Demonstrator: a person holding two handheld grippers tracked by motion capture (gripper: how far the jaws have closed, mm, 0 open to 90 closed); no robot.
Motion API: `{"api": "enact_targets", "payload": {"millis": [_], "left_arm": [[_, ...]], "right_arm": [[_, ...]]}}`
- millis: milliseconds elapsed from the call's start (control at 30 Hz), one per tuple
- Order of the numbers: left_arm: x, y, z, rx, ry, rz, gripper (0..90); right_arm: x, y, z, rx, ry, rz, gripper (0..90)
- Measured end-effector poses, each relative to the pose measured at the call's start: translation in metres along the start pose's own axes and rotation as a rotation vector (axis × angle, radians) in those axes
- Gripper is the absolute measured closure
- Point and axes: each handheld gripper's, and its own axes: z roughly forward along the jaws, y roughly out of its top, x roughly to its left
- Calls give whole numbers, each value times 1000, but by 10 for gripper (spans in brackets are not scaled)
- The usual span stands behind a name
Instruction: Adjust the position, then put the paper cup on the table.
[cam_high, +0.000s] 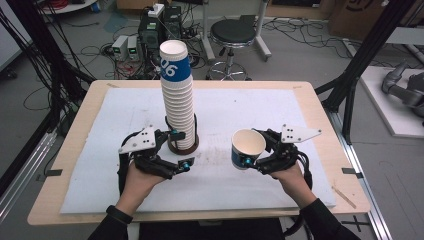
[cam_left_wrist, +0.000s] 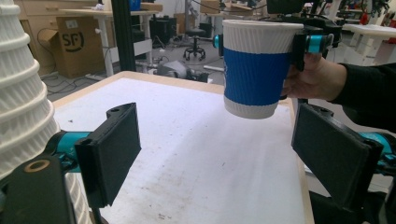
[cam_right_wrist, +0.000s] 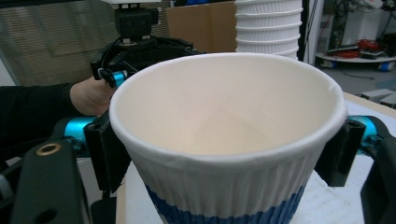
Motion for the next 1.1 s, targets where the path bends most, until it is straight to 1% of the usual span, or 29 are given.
{"api": "enact_targets", "payload": {"millis": [33,133,233,300,367,500,600,633,700,800,900,1067,1100], "left_arm": [[0,-1,0,1,2,0,155],[0,-3,0,-2,0,-9,155],[-1,-5,2,2,-1,-14,155],[-1,-5,4,12,2,-7,155],[-1,-6,7,22,5,-6,155],[-1,-6,8,19,6,-3,155],[-2,-7,6,16,11,2,155],[-2,-7,5,17,18,5,155],[-2,-8,3,13,27,-1,155],[-1,-9,0,14,40,4,155],[-2,-9,-2,13,47,4,155],[-5,-9,-9,5,65,17,155],[-6,-10,-11,5,68,19,155]], "right_arm": [[-1,0,0,0,-4,-4,205],[-2,0,0,0,-12,4,205],[0,1,0,3,-12,-2,205],[1,1,0,-2,-12,-11,205],[2,2,0,1,-11,-8,205],[3,3,-4,-3,-18,-15,205],[3,4,-5,-7,-20,-11,205],[3,4,-5,-12,-24,-17,205],[2,4,-5,-8,-27,-14,206],[2,4,-5,-8,-26,-7,206],[2,7,-7,-13,-36,-4,206],[-1,9,-12,-28,-63,-10,206],[-2,9,-13,-31,-75,-13,206]]}}
